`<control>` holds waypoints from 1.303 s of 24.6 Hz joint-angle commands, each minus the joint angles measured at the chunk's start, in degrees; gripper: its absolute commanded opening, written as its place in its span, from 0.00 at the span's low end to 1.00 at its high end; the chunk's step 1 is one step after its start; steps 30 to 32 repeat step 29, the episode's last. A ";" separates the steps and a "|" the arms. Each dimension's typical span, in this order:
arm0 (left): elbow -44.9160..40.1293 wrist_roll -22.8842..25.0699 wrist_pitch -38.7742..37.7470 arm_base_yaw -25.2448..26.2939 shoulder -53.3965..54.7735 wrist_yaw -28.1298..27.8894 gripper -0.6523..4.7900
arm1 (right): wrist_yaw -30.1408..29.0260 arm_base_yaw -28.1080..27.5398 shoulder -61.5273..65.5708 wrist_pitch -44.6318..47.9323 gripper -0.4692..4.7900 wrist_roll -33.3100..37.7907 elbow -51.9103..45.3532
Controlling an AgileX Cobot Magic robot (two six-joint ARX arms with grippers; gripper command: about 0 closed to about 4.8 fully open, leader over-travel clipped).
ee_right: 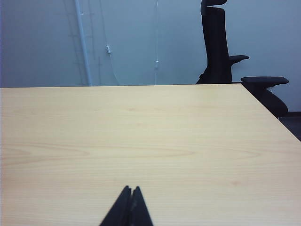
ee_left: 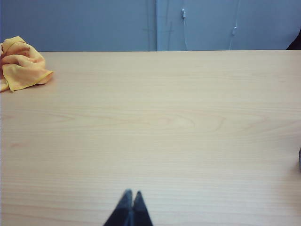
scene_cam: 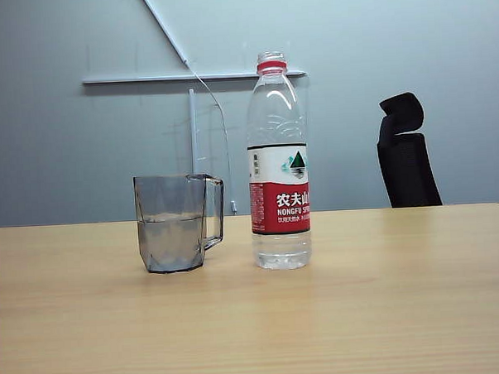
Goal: Pick up the mineral water bottle on the table and pour water into the mug until it's half full.
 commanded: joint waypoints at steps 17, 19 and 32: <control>0.13 -0.20 0.76 -0.02 0.09 0.04 0.12 | 0.04 0.17 -0.09 -0.28 0.08 -0.02 -0.26; 0.13 -0.17 0.76 -0.02 0.09 0.04 0.12 | 0.04 0.17 -0.09 -0.28 0.08 -0.02 -0.26; 0.13 -0.20 0.76 -0.02 0.09 0.02 0.12 | 0.04 0.17 -0.09 -0.28 0.08 -0.02 -0.26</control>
